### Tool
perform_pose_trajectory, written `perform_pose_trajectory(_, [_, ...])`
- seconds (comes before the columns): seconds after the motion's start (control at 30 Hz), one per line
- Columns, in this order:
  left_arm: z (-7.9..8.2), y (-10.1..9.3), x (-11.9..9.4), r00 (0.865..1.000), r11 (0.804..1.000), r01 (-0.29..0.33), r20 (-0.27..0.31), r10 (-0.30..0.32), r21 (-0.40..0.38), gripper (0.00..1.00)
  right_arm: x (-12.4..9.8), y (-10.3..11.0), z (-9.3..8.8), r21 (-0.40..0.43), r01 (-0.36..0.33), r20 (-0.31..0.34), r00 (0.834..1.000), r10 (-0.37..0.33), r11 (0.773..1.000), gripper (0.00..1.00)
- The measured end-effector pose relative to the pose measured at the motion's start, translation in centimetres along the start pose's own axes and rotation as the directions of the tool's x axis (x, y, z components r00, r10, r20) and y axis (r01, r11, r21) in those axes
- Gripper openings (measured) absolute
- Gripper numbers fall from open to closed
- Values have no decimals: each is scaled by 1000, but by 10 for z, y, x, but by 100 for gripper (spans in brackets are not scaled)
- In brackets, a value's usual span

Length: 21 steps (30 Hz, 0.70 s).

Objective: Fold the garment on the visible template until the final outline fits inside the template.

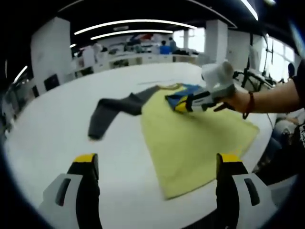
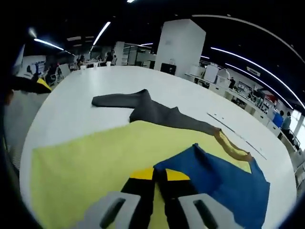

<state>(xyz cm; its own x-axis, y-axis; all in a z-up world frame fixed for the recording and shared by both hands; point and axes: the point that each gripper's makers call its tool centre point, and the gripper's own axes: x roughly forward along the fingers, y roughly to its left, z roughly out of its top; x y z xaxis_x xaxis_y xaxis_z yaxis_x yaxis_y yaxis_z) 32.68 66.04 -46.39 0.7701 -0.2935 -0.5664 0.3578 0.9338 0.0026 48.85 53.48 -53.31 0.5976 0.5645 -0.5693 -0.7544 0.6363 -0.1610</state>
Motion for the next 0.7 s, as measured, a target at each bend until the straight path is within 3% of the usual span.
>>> perform_pose_trajectory(0.2, [-2,2,-1,1000,1000,-3,-11,3,4,99,-2,3,1,92,-40,22,999,38,995,16])
perform_pose_trajectory(0.37, [0,2,0,1000,1000,-3,-5,3,3,99,-18,-11,9,213,-6,55,998,-6,977,23])
perform_pose_trajectory(0.43, [1,2,0,1000,1000,1,-6,-1,8,99,-25,-24,10,241,40,51,997,-54,970,27])
perform_pose_trajectory(0.6, [2,0,1,1000,1000,9,-5,-8,26,99,-37,-64,1,357,179,2,981,-193,917,37])
perform_pose_trajectory(0.7, [3,-1,1,1000,999,12,1,-12,30,99,-35,-72,-9,415,201,-37,978,-204,888,37])
